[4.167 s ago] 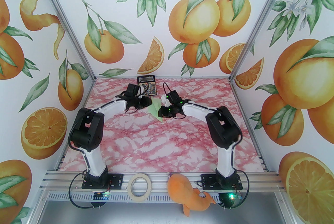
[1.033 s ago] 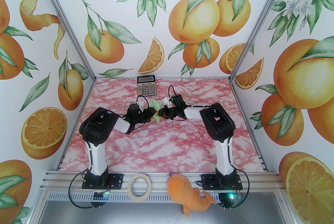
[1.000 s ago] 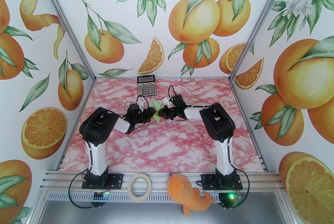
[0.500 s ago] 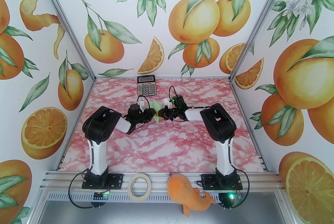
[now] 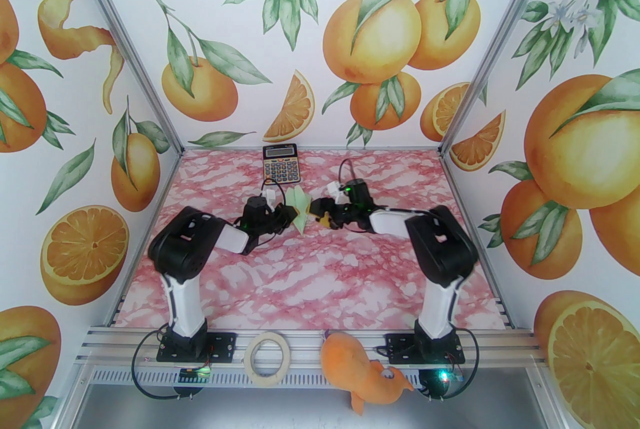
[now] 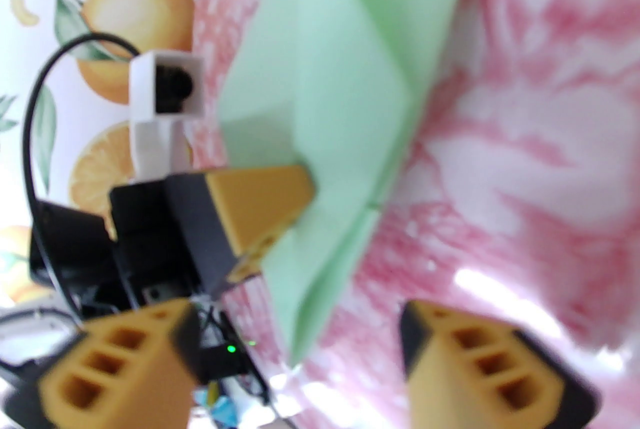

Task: Fold a paper plane with a square sheet of paper (fold left side to right side)

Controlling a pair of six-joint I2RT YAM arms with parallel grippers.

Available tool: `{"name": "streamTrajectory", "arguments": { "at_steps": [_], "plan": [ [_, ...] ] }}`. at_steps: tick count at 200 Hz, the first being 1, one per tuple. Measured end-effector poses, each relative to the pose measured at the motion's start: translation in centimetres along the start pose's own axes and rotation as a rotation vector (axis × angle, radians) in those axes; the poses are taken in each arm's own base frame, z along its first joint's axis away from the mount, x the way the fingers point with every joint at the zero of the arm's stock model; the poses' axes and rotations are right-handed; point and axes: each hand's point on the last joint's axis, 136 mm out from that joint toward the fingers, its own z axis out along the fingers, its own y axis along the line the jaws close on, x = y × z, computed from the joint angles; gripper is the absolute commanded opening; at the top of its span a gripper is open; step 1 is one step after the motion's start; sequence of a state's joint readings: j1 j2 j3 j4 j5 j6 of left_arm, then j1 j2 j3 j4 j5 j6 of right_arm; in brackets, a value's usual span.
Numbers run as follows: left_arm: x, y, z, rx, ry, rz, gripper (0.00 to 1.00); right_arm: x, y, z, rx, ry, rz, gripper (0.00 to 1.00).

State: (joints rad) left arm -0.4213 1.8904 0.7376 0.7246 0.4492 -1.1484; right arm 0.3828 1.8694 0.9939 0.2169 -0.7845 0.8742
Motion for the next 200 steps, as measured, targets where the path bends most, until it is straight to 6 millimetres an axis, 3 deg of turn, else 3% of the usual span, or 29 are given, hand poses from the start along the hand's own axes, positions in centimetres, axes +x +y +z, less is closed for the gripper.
{"name": "streamTrajectory", "arguments": {
  "at_steps": [41, 64, 91, 131, 167, 200],
  "plan": [
    [-1.8, -2.9, -2.1, -0.14, -0.018, 0.155, 0.01, -1.6, 0.8, -3.8, 0.041, -0.102, -0.051, 1.0],
    [-3.6, -5.5, -3.5, -0.271, -0.053, 0.302, 0.01, -2.2, 0.4, -6.0, 0.089, -0.173, -0.06, 1.0],
    [-4.3, -6.6, -5.1, -0.495, -0.078, 0.497, 0.0, -2.8, -0.6, -8.6, 0.151, -0.257, -0.055, 1.0],
    [-2.8, -5.2, -6.3, -0.924, -0.063, 0.832, 0.0, -3.0, -1.8, -10.8, 0.209, -0.325, -0.045, 1.0],
    [-1.0, -2.6, -5.3, -1.233, -0.022, 1.085, 0.0, -2.6, -2.7, -12.0, 0.243, -0.351, -0.032, 1.0],
    [0.9, -0.2, -3.6, -1.379, 0.032, 1.224, 0.02, -2.8, -3.2, -12.6, 0.26, -0.372, -0.022, 1.0]
  ]
}}
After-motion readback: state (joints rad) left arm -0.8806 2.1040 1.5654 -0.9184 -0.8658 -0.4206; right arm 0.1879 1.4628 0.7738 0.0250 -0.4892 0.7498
